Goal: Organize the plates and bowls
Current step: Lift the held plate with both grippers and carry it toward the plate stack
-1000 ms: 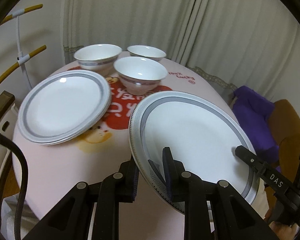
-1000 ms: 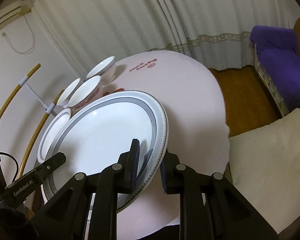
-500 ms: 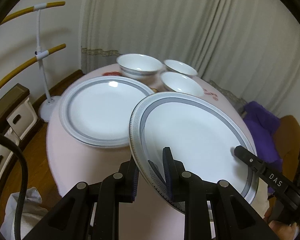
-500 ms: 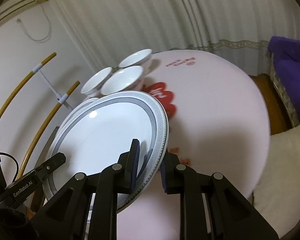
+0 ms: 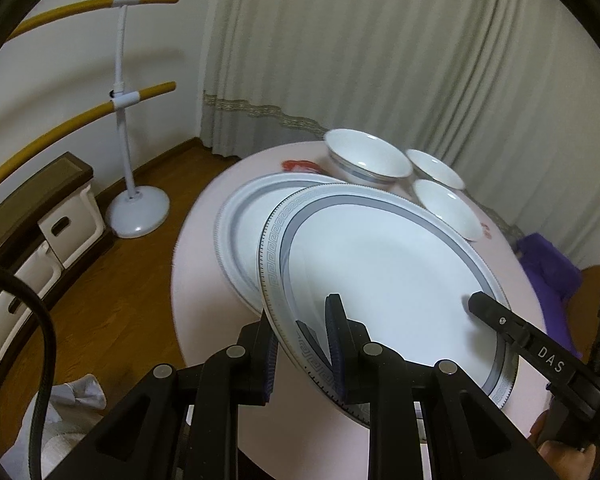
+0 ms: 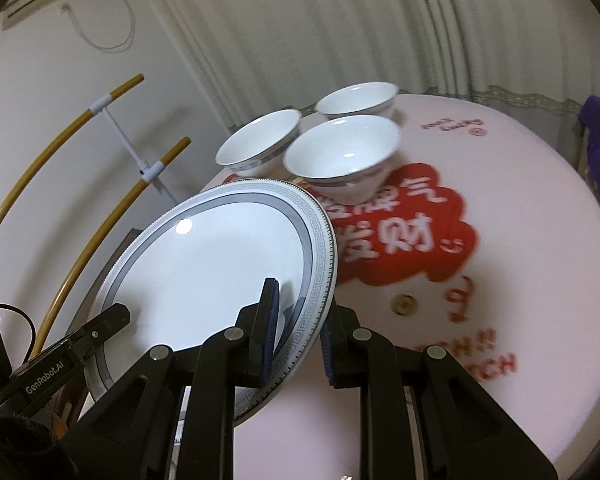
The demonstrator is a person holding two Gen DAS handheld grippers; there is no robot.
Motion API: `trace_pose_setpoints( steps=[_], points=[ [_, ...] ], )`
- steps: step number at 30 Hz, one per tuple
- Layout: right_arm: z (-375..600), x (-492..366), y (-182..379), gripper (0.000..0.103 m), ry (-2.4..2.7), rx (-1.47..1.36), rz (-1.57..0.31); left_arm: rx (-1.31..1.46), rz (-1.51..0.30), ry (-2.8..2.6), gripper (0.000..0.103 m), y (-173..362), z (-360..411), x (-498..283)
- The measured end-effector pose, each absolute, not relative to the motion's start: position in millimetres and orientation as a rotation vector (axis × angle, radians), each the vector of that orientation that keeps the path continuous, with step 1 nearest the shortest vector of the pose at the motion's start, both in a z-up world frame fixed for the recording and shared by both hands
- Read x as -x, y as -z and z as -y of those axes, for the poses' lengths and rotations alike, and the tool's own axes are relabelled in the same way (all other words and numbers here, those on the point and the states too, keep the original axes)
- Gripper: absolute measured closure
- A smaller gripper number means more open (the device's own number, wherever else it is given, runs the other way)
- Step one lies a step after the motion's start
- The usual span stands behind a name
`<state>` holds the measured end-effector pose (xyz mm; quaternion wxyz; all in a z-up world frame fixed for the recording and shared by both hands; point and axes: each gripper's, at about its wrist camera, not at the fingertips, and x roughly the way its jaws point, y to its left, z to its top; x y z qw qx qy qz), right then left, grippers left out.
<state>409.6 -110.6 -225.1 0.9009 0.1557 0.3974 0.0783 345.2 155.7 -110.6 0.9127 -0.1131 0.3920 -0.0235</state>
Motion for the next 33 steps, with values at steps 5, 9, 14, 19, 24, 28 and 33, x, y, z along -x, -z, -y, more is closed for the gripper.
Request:
trace_pose_setpoints(
  steps=[5, 9, 14, 19, 24, 28, 33],
  points=[
    [92.8, -430.1, 231.7, 0.084, -0.176, -0.310, -0.836, 0.240, -0.818, 0.022, 0.084, 117.7, -170.0, -362.0],
    [82.9, -443.5, 237.4, 0.084, -0.185, -0.303, -0.850, 0.254, -0.832, 0.005, 0.084, 127.6, -176.4, -382.6],
    [76.9, -457.7, 245.1, 0.084, -0.181, -0.293, -0.867, 0.263, -0.851, 0.005, 0.084, 141.0, -174.7, -411.0],
    [74.5, -463.2, 248.2, 0.084, -0.167, -0.283, -0.871, 0.267, -0.856, 0.012, 0.083, 149.5, -175.7, -428.5],
    [71.9, -467.2, 249.1, 0.084, -0.147, -0.268, -0.874, 0.262, -0.851, 0.016, 0.083, 152.2, -178.1, -430.5],
    [73.0, -467.6, 249.3, 0.084, -0.141, -0.276, -0.875, 0.264, -0.850, 0.018, 0.083, 153.7, -177.2, -433.0],
    [74.5, -469.7, 251.1, 0.084, -0.126, -0.288, -0.884, 0.262, -0.853, 0.017, 0.083, 154.0, -177.6, -433.6]
  ],
)
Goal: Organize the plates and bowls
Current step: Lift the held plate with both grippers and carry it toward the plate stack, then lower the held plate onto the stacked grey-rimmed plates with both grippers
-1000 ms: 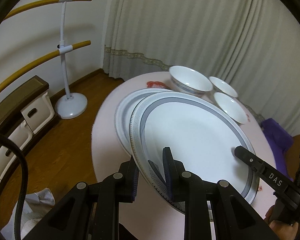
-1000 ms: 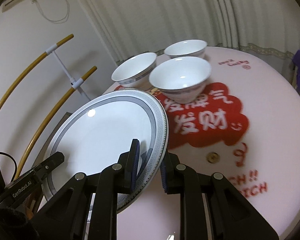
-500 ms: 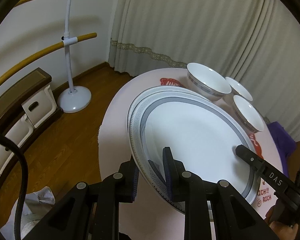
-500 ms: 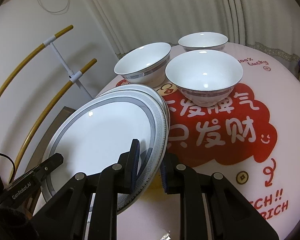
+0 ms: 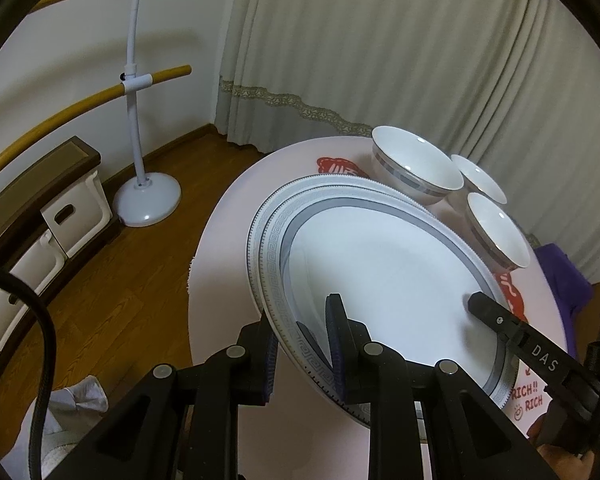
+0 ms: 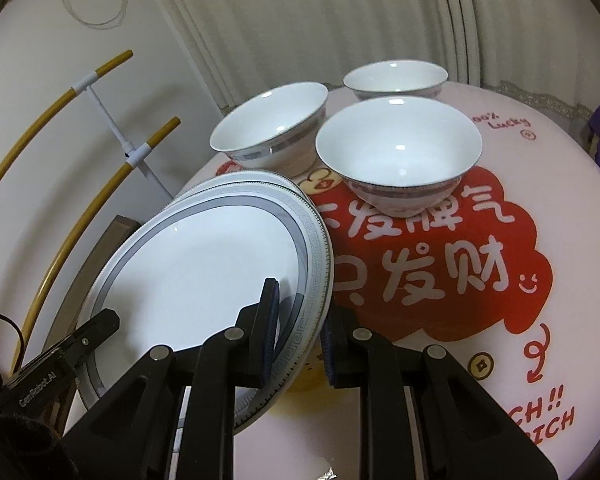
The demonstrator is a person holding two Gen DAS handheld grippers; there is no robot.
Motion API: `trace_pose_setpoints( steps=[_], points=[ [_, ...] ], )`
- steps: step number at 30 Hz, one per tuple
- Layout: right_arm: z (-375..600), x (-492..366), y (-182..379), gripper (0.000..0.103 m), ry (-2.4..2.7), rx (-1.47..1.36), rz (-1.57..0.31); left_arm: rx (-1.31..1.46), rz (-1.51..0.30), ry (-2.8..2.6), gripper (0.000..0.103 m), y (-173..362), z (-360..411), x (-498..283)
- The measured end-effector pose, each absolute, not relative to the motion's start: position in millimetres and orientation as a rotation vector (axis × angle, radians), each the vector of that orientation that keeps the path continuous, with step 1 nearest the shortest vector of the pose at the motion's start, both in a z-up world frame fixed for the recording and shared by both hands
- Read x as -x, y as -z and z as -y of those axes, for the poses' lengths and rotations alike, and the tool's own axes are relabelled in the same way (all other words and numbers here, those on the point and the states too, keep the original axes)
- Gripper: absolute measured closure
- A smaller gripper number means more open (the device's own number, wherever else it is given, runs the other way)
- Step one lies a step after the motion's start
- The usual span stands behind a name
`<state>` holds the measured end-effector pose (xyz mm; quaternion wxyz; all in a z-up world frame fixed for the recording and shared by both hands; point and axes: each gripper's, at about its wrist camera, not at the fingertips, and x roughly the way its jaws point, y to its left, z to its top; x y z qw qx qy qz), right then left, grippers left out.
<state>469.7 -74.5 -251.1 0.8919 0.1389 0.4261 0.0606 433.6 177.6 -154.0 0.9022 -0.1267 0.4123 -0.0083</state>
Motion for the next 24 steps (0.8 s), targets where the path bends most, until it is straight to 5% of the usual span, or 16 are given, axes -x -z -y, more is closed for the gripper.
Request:
trace_pose_setpoints(
  steps=[24],
  points=[
    [68.4, -480.4, 255.3, 0.076, -0.091, -0.265, -0.913, 0.249, -0.857, 0.014, 0.083, 154.3, -180.9, -438.8]
  ],
)
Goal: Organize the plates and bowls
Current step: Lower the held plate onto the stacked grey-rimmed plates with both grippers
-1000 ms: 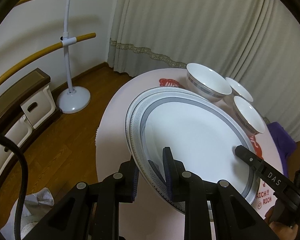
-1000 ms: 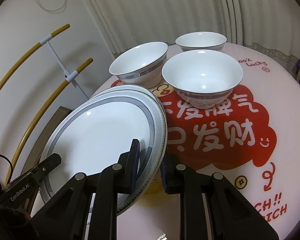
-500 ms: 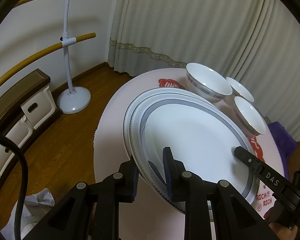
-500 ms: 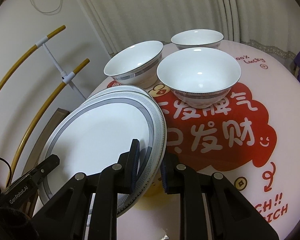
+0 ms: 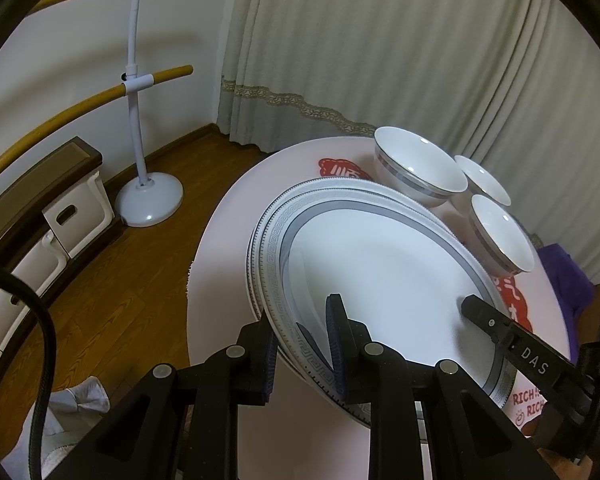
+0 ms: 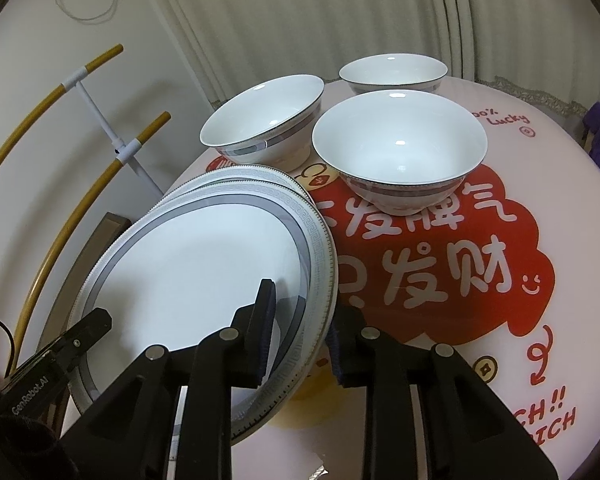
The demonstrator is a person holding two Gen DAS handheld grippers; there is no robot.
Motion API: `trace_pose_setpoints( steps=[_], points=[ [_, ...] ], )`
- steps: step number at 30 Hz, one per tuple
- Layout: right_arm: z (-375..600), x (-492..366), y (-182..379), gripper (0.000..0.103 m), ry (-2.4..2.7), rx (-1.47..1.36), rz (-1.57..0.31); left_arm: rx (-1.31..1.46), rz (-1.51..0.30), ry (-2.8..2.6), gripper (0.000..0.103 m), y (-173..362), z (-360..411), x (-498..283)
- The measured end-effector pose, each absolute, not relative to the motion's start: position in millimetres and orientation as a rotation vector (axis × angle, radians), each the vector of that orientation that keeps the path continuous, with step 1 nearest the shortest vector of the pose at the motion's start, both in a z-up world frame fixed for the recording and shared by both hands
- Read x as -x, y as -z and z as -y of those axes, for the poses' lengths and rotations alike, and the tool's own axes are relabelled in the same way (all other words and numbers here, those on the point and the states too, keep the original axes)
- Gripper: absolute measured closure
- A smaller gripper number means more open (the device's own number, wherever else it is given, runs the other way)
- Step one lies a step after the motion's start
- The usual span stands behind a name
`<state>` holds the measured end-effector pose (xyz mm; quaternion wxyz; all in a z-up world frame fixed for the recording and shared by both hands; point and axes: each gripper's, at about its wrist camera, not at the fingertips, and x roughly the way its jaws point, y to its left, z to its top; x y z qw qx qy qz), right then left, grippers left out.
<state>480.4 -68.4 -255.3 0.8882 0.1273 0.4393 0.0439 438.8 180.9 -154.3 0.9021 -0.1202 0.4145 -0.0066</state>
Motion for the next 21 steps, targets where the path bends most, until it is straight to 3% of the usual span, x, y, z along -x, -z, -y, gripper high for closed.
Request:
trace_pose_setpoints(
  steps=[6, 21],
  points=[
    [61.0, -480.2, 256.5, 0.063, -0.096, -0.246, -0.921, 0.251, -0.859, 0.010, 0.083, 153.8, -181.7, -439.7],
    [62.4, -465.5, 243.4, 0.054, -0.078, -0.262, -0.907, 0.252, -0.867, 0.005, 0.082, 152.1, -182.0, -438.0]
  ],
)
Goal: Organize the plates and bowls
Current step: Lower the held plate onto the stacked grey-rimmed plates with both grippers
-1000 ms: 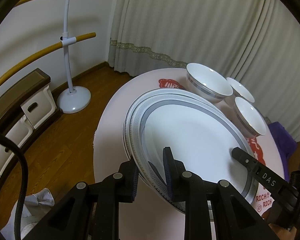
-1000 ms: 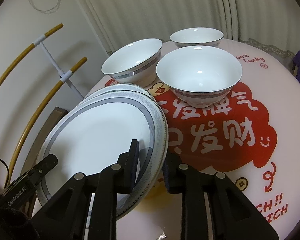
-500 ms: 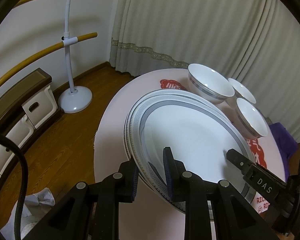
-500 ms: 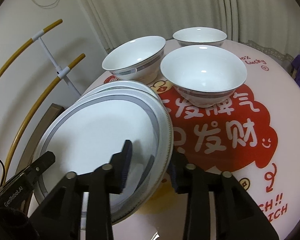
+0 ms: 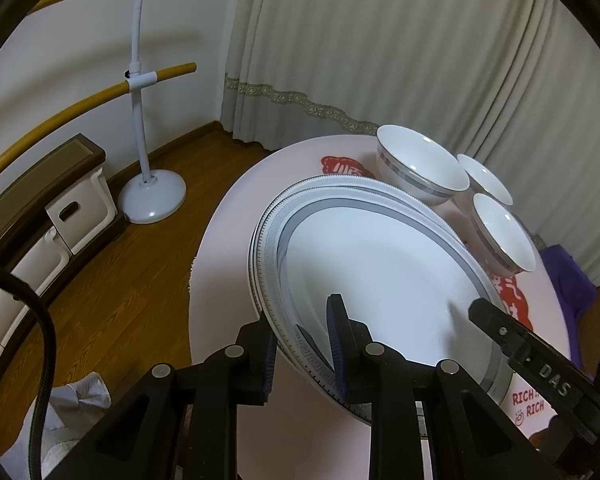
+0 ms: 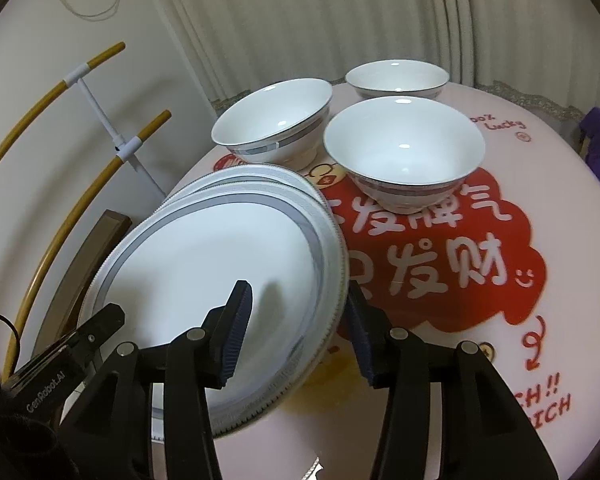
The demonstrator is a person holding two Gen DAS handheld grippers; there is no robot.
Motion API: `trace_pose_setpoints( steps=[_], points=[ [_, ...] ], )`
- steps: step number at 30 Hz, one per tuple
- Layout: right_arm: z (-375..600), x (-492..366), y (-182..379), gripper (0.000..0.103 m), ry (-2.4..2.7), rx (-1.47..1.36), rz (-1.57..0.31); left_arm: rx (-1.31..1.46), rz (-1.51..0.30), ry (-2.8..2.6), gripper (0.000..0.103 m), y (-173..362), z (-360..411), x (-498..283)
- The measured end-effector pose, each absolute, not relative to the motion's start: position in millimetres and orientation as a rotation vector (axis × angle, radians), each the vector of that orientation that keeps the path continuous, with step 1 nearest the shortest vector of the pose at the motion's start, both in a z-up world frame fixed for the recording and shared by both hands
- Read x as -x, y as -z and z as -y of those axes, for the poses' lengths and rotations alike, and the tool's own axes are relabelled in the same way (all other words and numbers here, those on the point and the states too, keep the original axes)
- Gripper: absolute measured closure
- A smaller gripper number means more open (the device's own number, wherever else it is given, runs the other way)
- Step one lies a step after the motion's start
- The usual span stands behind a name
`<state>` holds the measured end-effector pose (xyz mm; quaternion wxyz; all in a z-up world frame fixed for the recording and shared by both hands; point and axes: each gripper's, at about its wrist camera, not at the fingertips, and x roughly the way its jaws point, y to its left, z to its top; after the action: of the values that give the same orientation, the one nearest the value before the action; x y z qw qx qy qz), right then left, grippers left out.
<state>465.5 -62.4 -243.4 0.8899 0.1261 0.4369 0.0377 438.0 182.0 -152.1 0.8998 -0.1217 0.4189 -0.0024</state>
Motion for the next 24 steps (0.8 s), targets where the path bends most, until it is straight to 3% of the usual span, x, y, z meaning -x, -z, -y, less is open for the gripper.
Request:
trace_pose_setpoints(
  steps=[5, 24],
  points=[
    [67.4, -455.5, 243.2, 0.040, -0.057, -0.283, -0.913, 0.250, -0.870, 0.004, 0.082, 151.9, -181.6, -438.4],
    [66.2, -461.0, 269.3, 0.042, -0.145, -0.417, -0.983, 0.234, -0.865, -0.012, 0.082, 154.3, -177.8, -436.1]
  ],
)
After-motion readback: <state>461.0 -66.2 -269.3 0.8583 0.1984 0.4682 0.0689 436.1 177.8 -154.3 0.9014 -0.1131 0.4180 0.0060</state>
